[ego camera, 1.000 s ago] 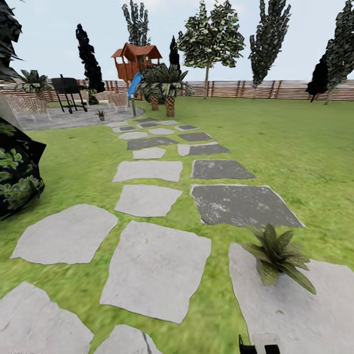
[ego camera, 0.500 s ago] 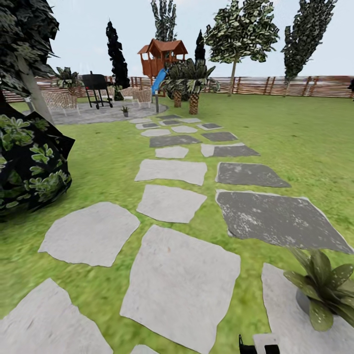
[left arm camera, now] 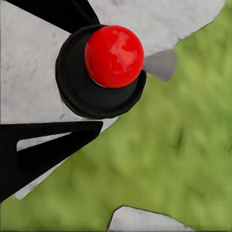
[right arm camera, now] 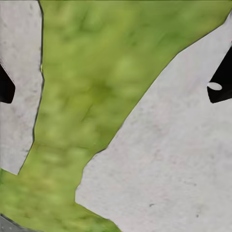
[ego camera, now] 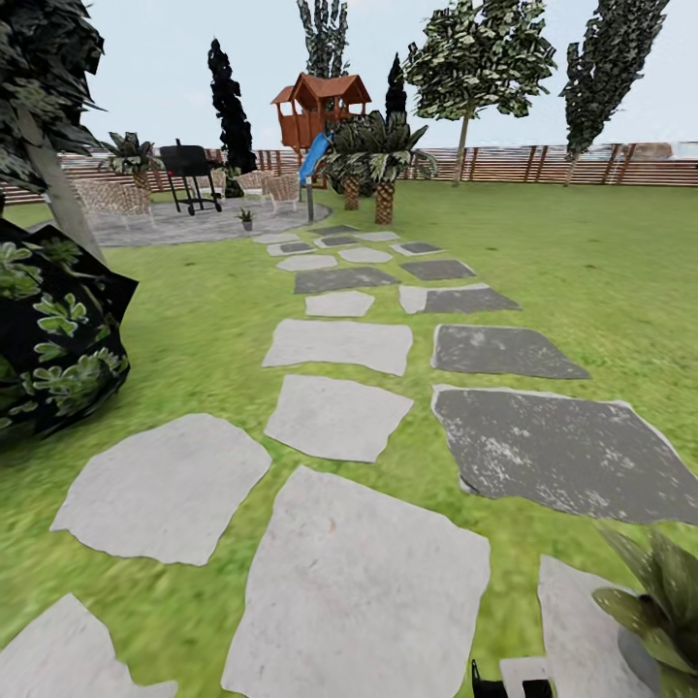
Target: Pick up the pesticide atomizer in the garden and spray insectifuge to fully cover both potted plants in the garden.
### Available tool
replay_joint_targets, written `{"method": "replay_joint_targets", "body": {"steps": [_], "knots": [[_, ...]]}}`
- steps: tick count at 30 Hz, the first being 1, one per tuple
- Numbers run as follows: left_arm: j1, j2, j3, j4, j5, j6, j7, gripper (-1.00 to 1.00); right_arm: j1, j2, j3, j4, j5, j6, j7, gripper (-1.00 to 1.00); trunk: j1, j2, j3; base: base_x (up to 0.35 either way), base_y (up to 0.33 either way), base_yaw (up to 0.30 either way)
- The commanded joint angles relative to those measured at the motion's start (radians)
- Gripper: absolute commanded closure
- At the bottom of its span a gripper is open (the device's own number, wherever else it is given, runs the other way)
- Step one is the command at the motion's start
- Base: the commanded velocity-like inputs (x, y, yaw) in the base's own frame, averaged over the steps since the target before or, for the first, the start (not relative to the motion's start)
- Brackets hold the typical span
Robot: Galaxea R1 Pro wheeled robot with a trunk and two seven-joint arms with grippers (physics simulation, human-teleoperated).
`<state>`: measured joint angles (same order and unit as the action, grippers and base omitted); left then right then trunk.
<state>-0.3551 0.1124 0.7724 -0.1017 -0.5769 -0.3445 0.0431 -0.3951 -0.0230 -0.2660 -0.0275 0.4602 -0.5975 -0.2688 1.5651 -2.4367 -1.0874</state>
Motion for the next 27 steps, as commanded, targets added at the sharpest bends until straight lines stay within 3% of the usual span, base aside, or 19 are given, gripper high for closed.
{"method": "replay_joint_targets", "body": {"steps": [1,27], "knots": [[-0.001,0.001,0.005,0.001,-0.010,-0.004,0.004,1.00,-0.001,0.000,-0.006,0.001,0.011,-0.002,-0.006,-1.00,0.000,0.000,-0.001,0.338,0.000,0.000],[-0.001,0.001,0.007,0.000,-0.009,-0.004,0.004,1.00,-0.001,-0.011,-0.005,0.000,0.013,-0.002,-0.006,-1.00,0.000,0.000,-0.001,0.339,0.000,0.000]]}}
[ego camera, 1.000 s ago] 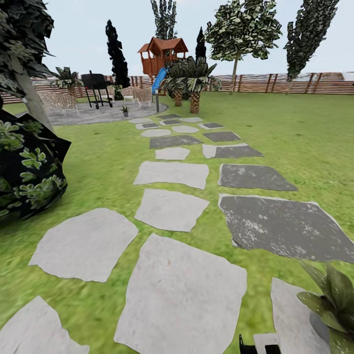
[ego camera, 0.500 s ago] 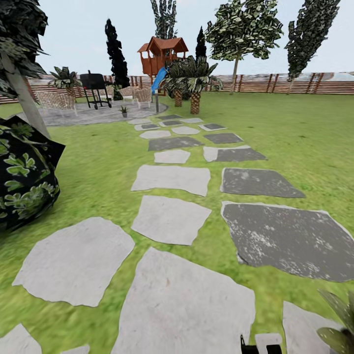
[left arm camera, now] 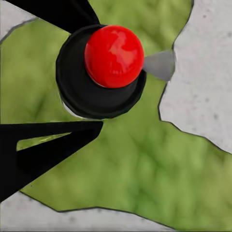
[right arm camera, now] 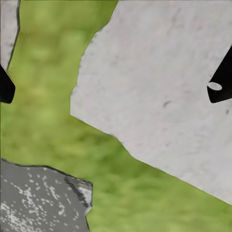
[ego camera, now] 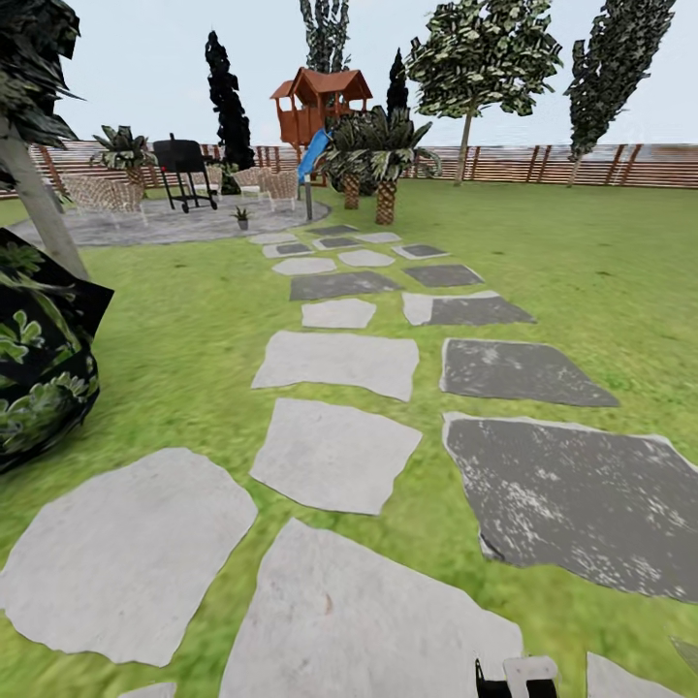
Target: Pick up the pesticide atomizer in the garden and spray insectifuge to fully cover both potted plants in the garden.
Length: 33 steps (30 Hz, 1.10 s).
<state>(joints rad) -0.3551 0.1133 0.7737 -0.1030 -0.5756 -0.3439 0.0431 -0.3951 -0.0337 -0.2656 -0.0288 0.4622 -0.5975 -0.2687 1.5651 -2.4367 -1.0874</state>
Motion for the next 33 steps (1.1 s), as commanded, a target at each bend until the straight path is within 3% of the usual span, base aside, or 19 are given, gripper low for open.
{"method": "replay_joint_targets", "body": {"steps": [1,33], "knots": [[-0.001,0.000,0.006,0.002,-0.010,-0.004,0.004,1.00,-0.001,0.000,-0.005,0.001,0.010,-0.002,-0.006,-1.00,0.000,0.000,-0.001,0.339,0.000,0.000],[-0.001,0.002,0.007,0.002,-0.006,-0.004,0.005,1.00,-0.001,0.008,-0.004,0.003,0.011,-0.001,-0.006,-1.00,0.000,0.000,-0.001,0.339,0.000,0.000]]}}
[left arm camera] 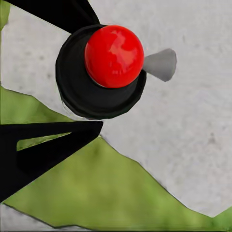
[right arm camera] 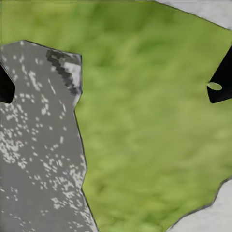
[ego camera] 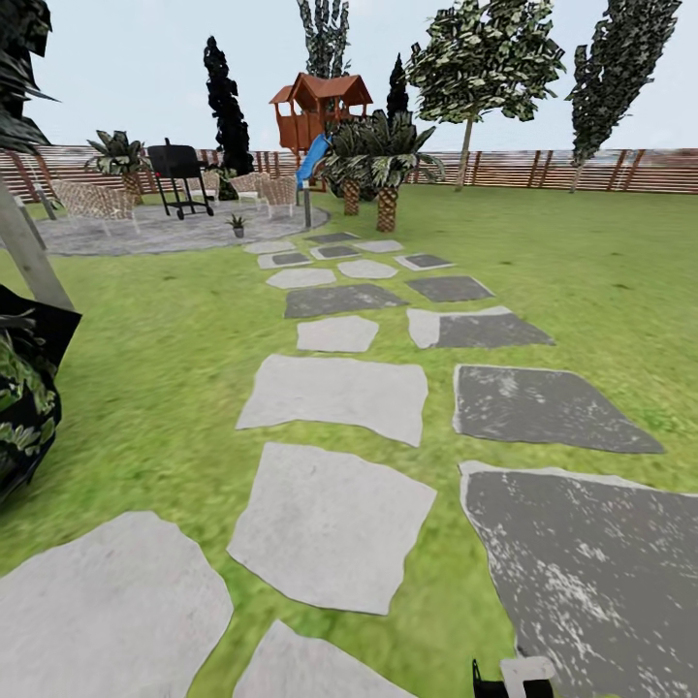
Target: Pick up the pesticide atomizer in the garden and spray insectifuge to fully cover both potted plants in the garden.
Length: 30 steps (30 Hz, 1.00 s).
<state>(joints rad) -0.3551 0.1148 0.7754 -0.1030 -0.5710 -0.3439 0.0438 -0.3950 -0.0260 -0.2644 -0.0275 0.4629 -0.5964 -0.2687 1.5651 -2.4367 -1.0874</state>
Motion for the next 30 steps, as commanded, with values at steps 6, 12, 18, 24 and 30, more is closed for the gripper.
{"method": "replay_joint_targets", "body": {"steps": [6,12,18,24,30], "knots": [[-0.001,0.000,0.005,0.002,-0.011,-0.004,0.004,1.00,-0.001,0.000,-0.006,0.001,0.011,-0.002,-0.006,-1.00,0.000,0.000,-0.001,0.339,0.000,0.000],[-0.001,0.000,0.005,0.002,-0.010,-0.004,0.005,1.00,-0.001,0.000,-0.006,0.001,0.010,-0.003,-0.006,-1.00,0.000,0.000,-0.001,0.339,0.000,0.002],[-0.001,0.000,0.005,0.002,-0.010,-0.004,0.004,1.00,-0.001,0.000,-0.006,0.001,0.010,-0.002,-0.006,-1.00,0.000,0.000,0.003,0.339,0.000,0.164],[-0.001,0.000,0.006,0.002,-0.010,-0.004,0.005,1.00,-0.001,0.000,-0.006,0.000,0.010,-0.003,-0.006,-1.00,0.000,0.000,0.005,0.339,0.000,0.056],[-0.001,0.000,0.006,0.002,-0.010,-0.004,0.005,1.00,-0.001,0.000,-0.006,0.001,0.010,-0.002,-0.006,-1.00,0.000,0.000,0.005,0.339,0.000,0.002]]}}
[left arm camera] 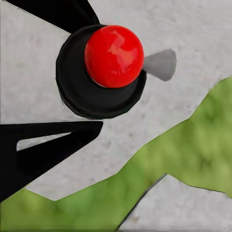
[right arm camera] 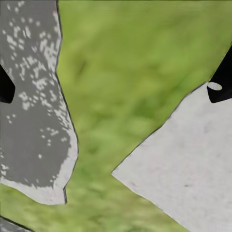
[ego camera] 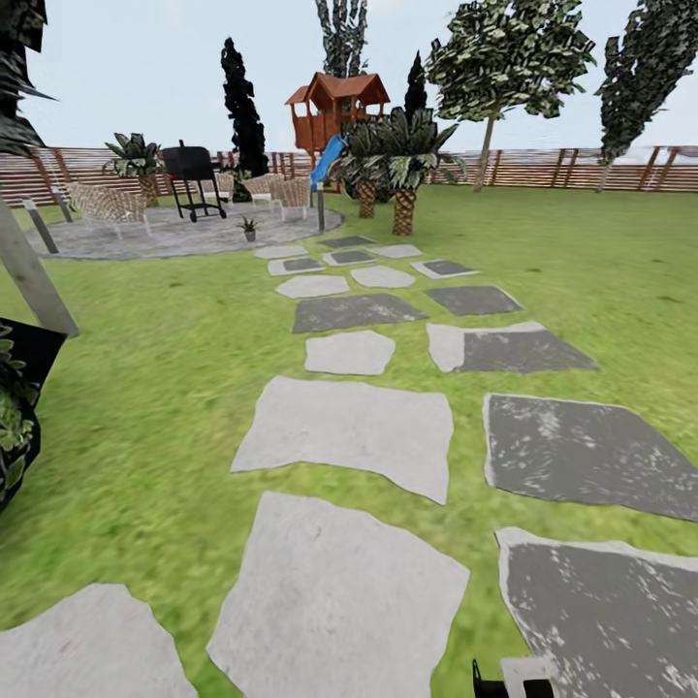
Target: Pick up the pesticide atomizer in the garden and spray insectifuge to fully cover both potted plants in the garden.
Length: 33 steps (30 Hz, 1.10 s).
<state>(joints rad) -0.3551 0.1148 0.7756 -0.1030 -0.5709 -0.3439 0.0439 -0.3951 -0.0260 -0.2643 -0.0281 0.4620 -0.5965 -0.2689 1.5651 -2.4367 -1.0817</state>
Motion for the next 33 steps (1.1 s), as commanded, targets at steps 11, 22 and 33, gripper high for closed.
{"method": "replay_joint_targets", "body": {"steps": [11,22,33], "knots": [[-0.001,0.000,0.006,0.002,-0.010,-0.004,0.005,1.00,-0.001,0.000,-0.006,0.002,0.011,-0.002,-0.006,-1.00,0.000,0.000,-0.001,0.339,0.000,0.000],[-0.001,0.000,0.007,0.002,-0.010,-0.004,0.005,1.00,-0.001,0.000,-0.006,0.002,0.011,-0.002,-0.006,-1.00,0.000,0.000,-0.001,0.339,-0.063,0.000],[-0.001,0.000,0.007,0.002,-0.009,-0.004,0.005,1.00,-0.001,0.000,-0.006,0.002,0.011,-0.002,-0.006,-1.00,0.000,0.000,-0.001,0.339,-0.084,0.000]]}}
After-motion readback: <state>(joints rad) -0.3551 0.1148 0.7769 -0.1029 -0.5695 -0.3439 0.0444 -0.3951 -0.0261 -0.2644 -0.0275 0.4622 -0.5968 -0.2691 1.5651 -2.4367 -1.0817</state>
